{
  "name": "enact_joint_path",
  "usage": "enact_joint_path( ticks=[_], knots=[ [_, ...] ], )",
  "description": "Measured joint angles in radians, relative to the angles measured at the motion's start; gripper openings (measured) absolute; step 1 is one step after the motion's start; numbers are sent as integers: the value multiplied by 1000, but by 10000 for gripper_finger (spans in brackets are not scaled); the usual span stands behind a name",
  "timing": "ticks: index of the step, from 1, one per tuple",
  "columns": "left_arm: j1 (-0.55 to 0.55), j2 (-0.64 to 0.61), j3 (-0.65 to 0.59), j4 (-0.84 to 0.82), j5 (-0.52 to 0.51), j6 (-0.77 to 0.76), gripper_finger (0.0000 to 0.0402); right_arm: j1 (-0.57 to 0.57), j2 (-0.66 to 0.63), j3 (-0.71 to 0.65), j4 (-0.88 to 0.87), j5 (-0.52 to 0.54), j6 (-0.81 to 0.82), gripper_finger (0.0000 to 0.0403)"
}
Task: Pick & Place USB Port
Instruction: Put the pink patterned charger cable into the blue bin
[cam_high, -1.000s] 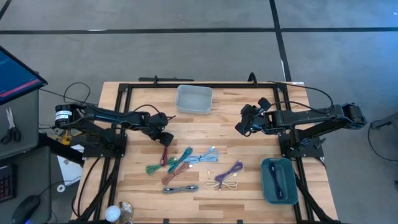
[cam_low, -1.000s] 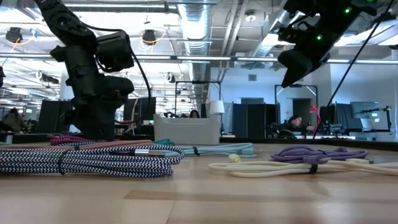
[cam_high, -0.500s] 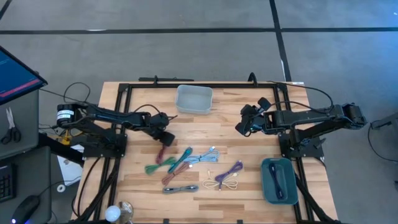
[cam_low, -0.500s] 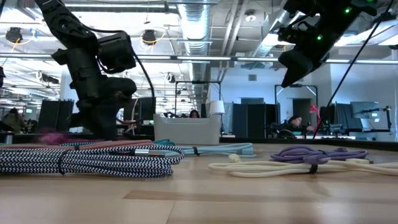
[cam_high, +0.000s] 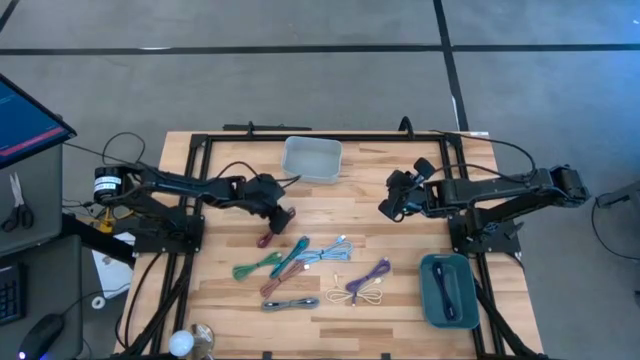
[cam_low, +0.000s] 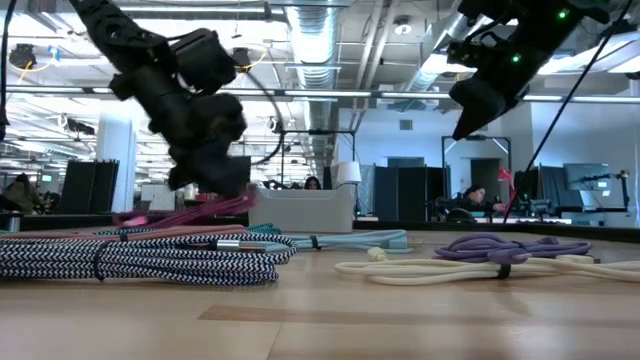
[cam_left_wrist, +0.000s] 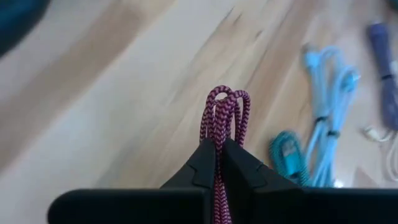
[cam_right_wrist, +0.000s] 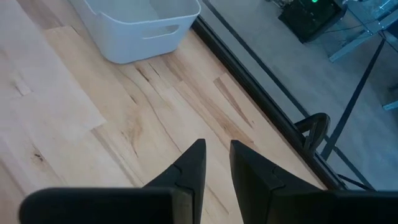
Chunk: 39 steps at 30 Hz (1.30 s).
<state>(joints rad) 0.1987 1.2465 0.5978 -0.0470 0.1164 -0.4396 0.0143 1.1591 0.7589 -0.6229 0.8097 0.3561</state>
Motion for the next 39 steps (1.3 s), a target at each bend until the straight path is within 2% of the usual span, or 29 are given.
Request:
enact_joint_path(
  ticks=[8, 13, 18, 23, 26, 28, 31, 36, 39],
  knots=[
    [106, -2, 151, 5, 3, 297, 11, -2, 0, 0, -1, 1, -48, 65],
    [168, -23, 193, 17, 0, 412, 11, 27, -8, 0, -52, 1, -59, 65],
    [190, -100, 153, 41, 4, 436, 10, 81, -52, 0, -211, 20, 126, 65],
    [180, -196, 70, 163, 5, 459, 10, 170, -102, 0, -239, 160, 272, 65],
    [172, -240, -10, 318, 42, 463, 10, 228, -113, 0, -160, 213, 247, 65],
    [173, -262, -63, 428, 113, 462, 10, 265, -114, 0, -94, 216, 208, 65],
    [173, -281, -125, 544, 163, 462, 10, 317, -113, -40, 67, 217, 98, 65],
    [173, -302, -166, 579, 186, 462, 10, 361, -137, -212, 456, 202, -61, 65],
    [173, -304, -169, 600, 233, 462, 10, 348, -171, -333, 670, 163, -118, 65]
  ],
)
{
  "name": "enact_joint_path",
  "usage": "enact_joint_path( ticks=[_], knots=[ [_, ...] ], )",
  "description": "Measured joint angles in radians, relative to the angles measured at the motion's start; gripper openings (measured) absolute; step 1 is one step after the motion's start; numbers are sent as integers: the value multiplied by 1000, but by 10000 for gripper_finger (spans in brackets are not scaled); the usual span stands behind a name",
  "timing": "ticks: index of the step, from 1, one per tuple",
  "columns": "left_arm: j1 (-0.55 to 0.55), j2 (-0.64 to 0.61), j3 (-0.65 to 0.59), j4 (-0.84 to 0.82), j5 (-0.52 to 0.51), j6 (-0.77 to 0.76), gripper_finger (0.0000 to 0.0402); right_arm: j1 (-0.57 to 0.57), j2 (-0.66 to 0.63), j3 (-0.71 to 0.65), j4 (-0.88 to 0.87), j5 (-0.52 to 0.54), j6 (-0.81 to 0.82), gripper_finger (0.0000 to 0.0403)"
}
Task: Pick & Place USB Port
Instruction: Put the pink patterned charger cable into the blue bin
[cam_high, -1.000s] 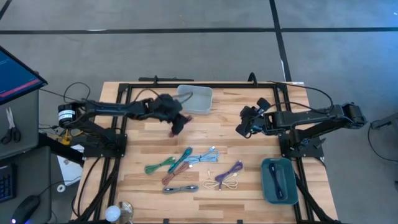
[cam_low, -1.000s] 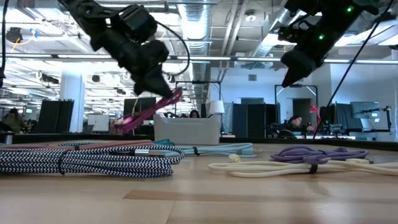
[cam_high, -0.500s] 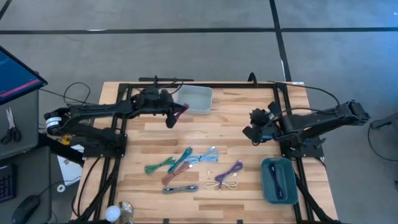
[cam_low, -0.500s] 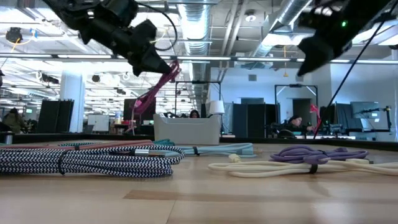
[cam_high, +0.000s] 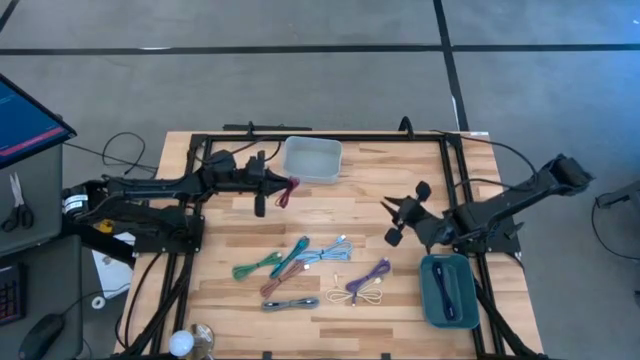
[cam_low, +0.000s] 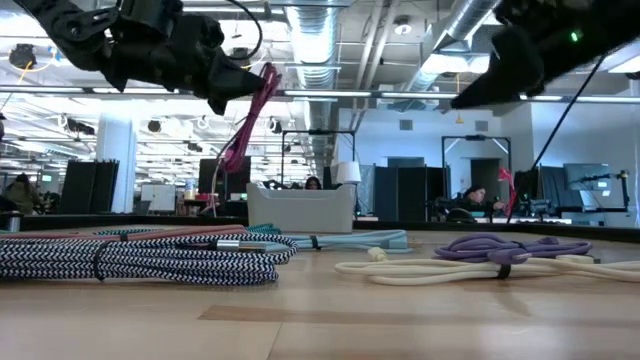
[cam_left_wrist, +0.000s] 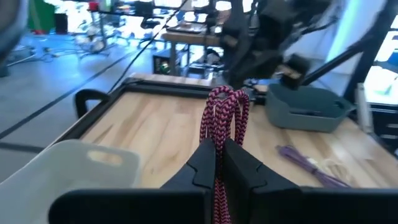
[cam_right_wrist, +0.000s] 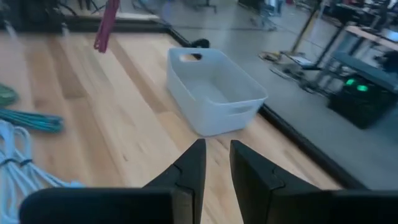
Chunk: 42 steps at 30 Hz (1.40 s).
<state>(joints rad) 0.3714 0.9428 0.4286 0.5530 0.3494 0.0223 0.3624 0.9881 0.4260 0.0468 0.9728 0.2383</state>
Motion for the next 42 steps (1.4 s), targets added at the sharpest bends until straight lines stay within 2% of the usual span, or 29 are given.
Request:
enact_joint_path(
  ticks=[2, 4, 8, 11, 17, 22, 34, 42],
  knots=[
    [-1, 0, 0, 22, 30, 0, 10, -24, -28, -79, 179, -54, -46, 65],
    [-6, 0, 0, 46, 56, 0, 10, -57, -58, -160, 374, -154, -118, 65],
    [-26, 0, 0, 84, 69, 21, 10, -158, -89, -269, 791, -477, -251, 62],
    [-48, 9, 0, 128, 69, 32, 10, -233, -84, -267, 845, -608, -264, 53],
    [-64, 48, 0, 212, 68, 34, 10, -326, 27, -210, 810, -745, -275, 32],
    [-64, 90, 0, 291, 69, 34, 10, -361, 151, -160, 860, -778, -242, 31],
    [-64, 121, 0, 397, 68, -4, 10, -387, 429, 45, 874, -792, -247, 153],
    [-64, 121, 0, 398, 68, -5, 10, -401, 624, 243, 875, -793, -291, 175]
  ],
)
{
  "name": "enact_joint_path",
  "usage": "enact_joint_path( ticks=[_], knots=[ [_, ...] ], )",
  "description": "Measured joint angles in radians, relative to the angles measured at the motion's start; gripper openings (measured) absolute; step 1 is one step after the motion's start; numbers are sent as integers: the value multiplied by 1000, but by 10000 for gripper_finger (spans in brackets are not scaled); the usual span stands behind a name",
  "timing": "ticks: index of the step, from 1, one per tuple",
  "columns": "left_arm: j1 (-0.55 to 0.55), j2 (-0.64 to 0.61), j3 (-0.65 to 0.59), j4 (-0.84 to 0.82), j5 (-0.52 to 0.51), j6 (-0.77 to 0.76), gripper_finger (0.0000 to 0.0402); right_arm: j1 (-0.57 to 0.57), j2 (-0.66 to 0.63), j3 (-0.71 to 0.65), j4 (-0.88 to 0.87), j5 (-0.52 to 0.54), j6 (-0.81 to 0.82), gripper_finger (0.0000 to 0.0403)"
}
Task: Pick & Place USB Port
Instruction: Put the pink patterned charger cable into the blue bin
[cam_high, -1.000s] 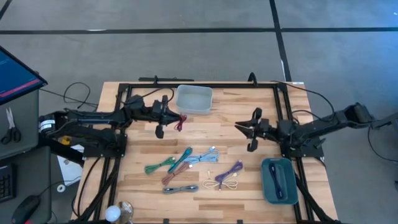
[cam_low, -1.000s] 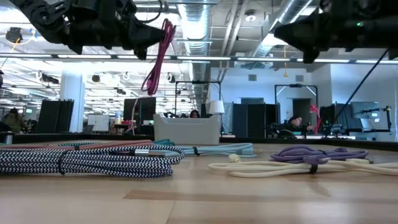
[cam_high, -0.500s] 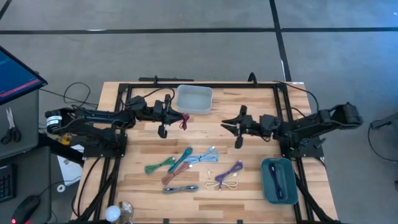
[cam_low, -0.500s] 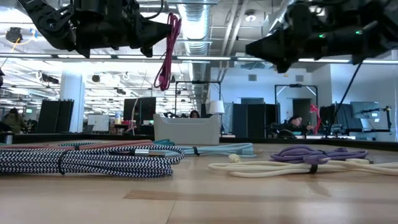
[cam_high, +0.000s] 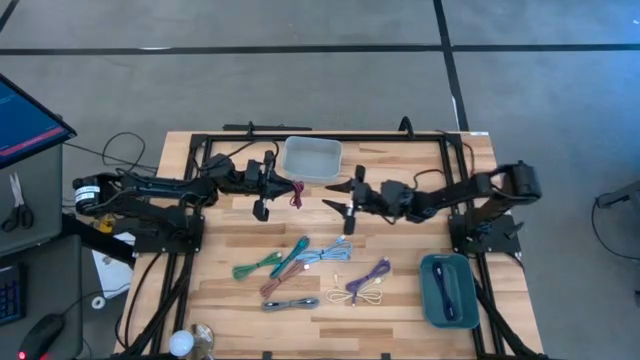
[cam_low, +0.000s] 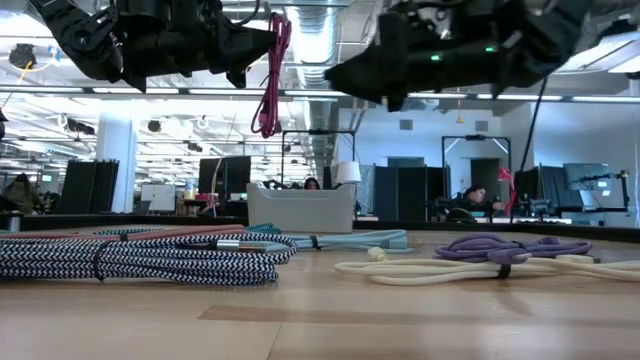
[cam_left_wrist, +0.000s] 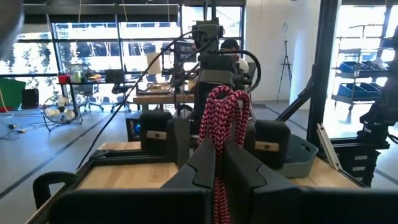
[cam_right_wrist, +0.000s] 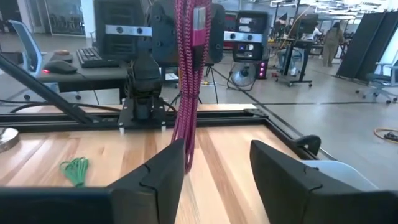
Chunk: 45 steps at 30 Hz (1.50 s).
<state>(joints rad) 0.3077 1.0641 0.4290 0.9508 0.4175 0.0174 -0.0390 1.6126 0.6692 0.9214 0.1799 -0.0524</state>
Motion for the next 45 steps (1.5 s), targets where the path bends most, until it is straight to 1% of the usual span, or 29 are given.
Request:
enact_joint_path(
  ticks=[2, 8, 13, 21, 31, 35, 43, 45],
  knots=[
    [0, 0, 0, 0, 0, -1, 10, -4, 45, 41, 0, -6, 0, 175],
    [0, 0, 0, 0, 0, -4, 10, -12, 152, 139, 0, -76, 24, 168],
    [0, 0, 0, 0, 0, -7, 10, -15, 201, 197, 1, -107, 27, 165],
    [0, 0, 0, 0, 0, -7, 10, -16, 206, 235, -1, -113, 45, 168],
    [0, 0, 0, 0, 0, -7, 10, -19, 209, 269, -42, -131, 43, 150],
    [0, 0, 0, 0, 0, -7, 10, -29, 209, 269, -45, -131, 43, 122],
    [0, 0, 0, 0, -2, -7, 10, -34, 209, 269, -53, -131, 43, 21],
    [1, 0, 1, 0, -2, -6, 10, -35, 209, 269, -53, -131, 43, 9]
  ],
)
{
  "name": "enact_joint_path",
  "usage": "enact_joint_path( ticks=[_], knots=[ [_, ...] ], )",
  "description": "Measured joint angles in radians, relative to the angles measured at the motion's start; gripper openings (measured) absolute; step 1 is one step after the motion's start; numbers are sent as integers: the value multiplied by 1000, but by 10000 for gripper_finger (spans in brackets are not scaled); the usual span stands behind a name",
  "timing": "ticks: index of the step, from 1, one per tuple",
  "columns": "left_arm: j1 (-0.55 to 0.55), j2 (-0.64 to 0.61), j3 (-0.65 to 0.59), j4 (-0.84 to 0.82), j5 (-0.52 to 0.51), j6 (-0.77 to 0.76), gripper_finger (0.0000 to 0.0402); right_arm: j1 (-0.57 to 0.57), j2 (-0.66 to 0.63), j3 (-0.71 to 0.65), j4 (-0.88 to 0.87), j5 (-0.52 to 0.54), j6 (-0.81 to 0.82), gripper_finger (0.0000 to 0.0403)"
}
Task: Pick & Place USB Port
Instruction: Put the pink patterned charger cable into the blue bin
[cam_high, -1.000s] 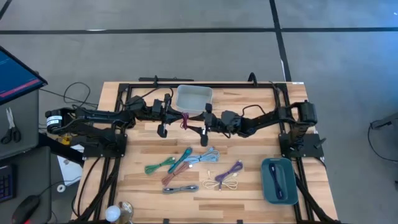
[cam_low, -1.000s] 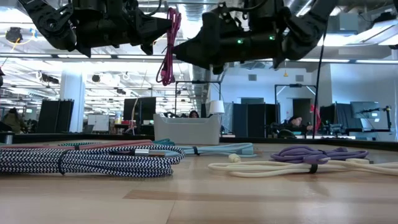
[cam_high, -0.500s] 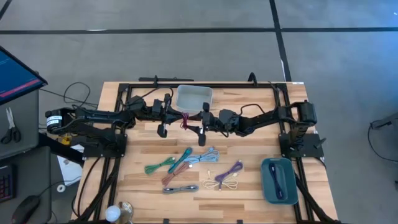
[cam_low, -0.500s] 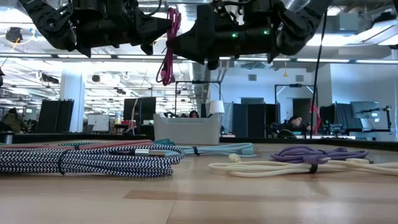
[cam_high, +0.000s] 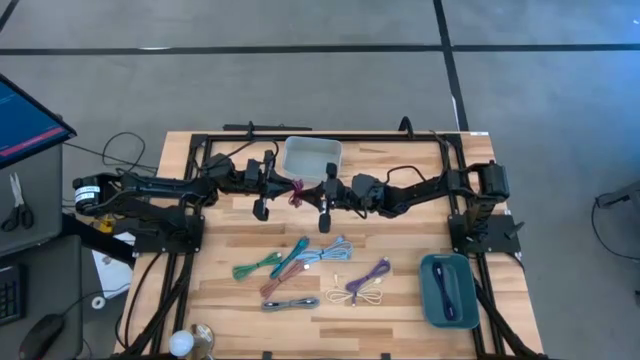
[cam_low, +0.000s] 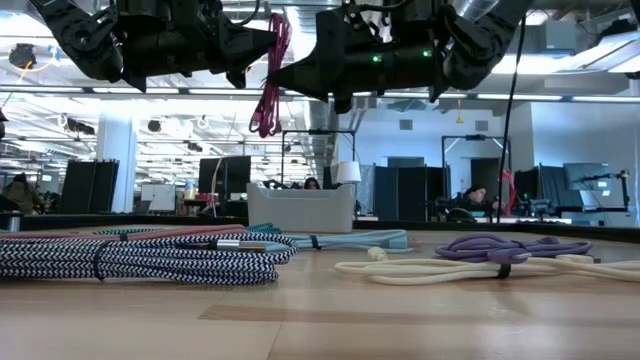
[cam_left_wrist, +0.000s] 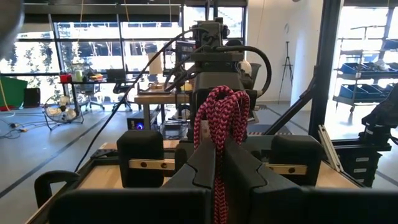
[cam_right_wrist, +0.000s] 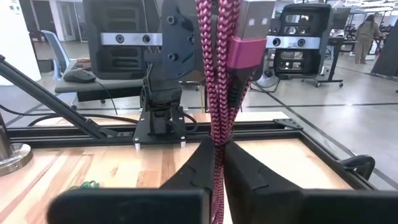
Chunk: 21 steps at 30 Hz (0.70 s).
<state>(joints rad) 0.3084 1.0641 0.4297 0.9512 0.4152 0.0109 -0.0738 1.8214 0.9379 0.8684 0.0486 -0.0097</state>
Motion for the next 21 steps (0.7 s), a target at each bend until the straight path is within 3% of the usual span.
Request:
enact_joint_path(
  ticks=[14, 21],
  knots=[
    [-1, 0, 0, 1, -27, -43, 95, 0, 0, 0, 0, 2, 2, 2],
    [-1, 0, 0, 0, 9, -45, 122, -1, -1, 0, -7, 3, -18, 1]
  ],
)
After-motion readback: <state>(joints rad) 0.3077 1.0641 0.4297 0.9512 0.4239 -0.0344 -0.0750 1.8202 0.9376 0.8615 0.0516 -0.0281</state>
